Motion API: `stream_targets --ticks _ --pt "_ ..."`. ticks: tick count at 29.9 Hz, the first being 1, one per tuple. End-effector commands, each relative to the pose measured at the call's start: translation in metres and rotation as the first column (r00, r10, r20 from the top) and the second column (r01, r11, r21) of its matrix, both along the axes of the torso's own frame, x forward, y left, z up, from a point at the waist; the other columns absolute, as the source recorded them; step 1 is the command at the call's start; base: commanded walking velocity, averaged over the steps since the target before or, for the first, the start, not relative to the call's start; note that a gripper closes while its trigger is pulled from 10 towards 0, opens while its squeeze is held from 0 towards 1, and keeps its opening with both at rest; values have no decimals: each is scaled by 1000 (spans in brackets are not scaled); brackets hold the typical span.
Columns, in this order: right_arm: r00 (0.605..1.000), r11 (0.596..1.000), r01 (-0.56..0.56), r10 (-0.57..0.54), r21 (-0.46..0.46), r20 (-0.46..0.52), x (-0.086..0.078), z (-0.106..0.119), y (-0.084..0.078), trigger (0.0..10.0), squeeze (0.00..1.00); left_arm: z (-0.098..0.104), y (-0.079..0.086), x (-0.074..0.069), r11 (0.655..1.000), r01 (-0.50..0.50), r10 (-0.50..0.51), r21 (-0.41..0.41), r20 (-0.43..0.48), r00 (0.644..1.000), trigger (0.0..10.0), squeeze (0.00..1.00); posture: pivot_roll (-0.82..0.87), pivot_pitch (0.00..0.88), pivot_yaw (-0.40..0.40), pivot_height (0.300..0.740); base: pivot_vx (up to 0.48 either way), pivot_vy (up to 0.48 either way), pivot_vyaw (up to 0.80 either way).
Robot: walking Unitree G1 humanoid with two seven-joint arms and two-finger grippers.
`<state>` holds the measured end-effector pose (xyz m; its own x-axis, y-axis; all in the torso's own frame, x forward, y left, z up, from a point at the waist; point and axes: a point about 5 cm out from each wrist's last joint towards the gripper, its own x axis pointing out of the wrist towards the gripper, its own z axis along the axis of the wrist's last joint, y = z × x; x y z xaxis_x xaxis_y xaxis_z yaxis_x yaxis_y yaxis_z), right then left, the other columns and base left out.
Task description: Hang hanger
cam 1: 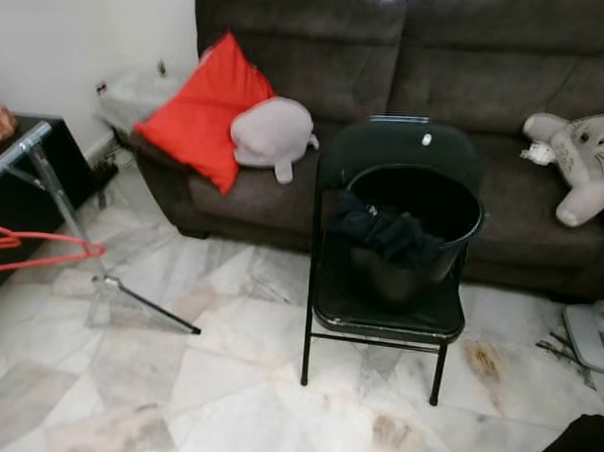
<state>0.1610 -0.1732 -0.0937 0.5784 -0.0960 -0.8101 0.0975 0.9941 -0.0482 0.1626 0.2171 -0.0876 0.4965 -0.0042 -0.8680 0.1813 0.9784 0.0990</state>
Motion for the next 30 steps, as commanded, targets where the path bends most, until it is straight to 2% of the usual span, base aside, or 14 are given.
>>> stream_targets --ticks 1,4,19,23,25,27,30 --pt "1000 999 7 -8 -36 -12 -6 -1 -10 10000 0 -1 -1 -3 1000 -3 3 -7 -8 1000 10000 0 -85 49 79 740 315 0 800" --pt "1000 999 15 -15 -36 0 -3 0 -10 10000 0 -1 -1 -3 1000 -1 0 -6 -9 1000 10000 0 -87 44 79 740 316 0 800" --pt "998 999 27 -24 -43 63 13 7 -5 10000 0 -2 0 -4 1000 8 -8 -4 -15 1000 10000 0 -96 27 83 740 317 0 0" --pt "994 999 20 -15 -40 109 23 13 -3 10000 0 -2 0 -5 1000 10 -10 -5 -17 1000 10000 0 -99 25 82 740 317 0 0" --pt "992 999 8 -3 -42 123 27 14 -2 10000 0 -2 0 -5 1000 11 -11 -4 -16 1000 10000 0 -99 25 81 740 0 0 0" --pt "982 998 -25 35 -55 183 39 22 1 10000 0 -2 0 -6 1000 6 -6 -6 -11 1000 10000 0 -96 23 77 740 0 0 0" --pt "977 998 -35 47 -59 207 43 25 2 10000 0 -2 -1 -6 1000 5 -6 -6 -10 1000 10000 0 -96 24 76 740 0 0 0"
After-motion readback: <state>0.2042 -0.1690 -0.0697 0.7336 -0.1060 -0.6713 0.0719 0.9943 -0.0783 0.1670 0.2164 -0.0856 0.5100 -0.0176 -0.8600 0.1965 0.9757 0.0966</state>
